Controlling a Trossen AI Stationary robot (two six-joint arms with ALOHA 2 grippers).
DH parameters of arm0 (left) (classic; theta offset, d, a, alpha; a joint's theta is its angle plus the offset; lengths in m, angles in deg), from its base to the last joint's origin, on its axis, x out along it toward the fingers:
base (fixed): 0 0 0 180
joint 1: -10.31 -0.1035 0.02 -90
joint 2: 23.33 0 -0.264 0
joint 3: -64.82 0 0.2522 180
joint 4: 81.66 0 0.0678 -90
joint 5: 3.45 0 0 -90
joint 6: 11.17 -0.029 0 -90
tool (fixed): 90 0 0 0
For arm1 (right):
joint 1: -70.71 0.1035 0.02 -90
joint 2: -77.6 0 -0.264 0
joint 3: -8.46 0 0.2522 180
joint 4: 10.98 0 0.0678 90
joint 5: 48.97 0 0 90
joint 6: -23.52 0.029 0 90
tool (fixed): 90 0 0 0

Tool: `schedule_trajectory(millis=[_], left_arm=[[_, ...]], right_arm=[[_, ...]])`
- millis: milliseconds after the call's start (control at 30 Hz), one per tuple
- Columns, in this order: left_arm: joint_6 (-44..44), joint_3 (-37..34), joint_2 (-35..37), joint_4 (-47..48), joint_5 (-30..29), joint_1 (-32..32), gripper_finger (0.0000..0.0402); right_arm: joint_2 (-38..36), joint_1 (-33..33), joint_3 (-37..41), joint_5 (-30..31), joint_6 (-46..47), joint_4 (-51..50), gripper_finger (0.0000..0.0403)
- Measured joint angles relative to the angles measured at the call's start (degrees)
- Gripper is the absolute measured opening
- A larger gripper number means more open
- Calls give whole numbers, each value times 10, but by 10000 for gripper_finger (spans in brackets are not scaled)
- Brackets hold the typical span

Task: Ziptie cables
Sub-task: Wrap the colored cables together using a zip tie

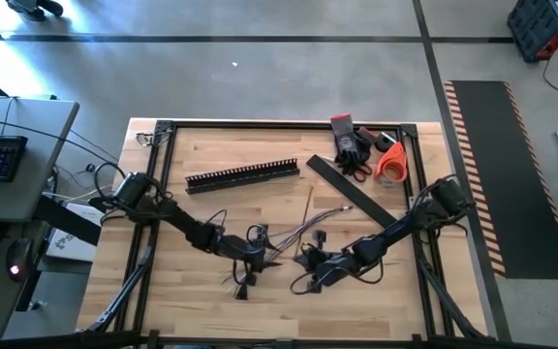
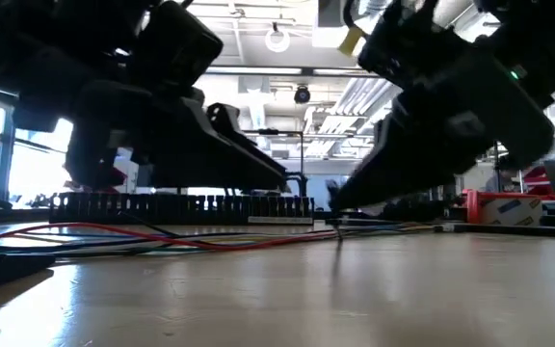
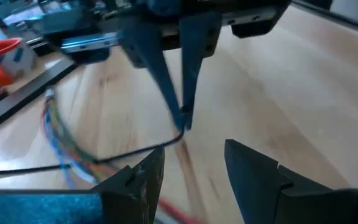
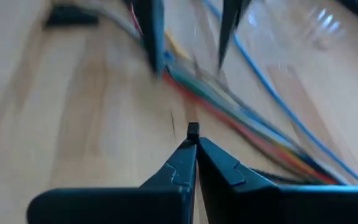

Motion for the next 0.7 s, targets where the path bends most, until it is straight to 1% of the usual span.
schedule_trajectory(millis=[133,300,500,700], left_arm=[[-4,20,-18,0,24,-11,145],[-4,39,-36,1,25,-19,145],[-16,48,-36,1,26,-19,145],[-29,60,-36,1,60,-19,145]], right_arm=[[-1,2,0,-2,-7,60,0],[-6,11,0,7,-18,84,0],[-6,20,0,17,-17,102,0],[-9,24,0,27,-24,129,0]])
